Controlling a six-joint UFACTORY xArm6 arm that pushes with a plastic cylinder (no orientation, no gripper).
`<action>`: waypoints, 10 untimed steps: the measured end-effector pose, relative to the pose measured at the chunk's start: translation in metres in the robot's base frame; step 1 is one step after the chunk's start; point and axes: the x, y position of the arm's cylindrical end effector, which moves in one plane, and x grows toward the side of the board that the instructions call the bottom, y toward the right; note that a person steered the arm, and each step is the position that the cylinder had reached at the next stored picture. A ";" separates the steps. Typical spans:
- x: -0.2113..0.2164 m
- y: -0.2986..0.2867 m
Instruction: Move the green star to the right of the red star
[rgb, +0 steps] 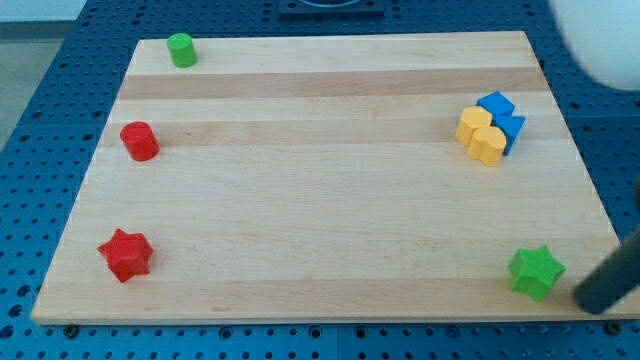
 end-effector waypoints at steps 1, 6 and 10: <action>-0.006 -0.047; -0.033 0.027; -0.033 -0.117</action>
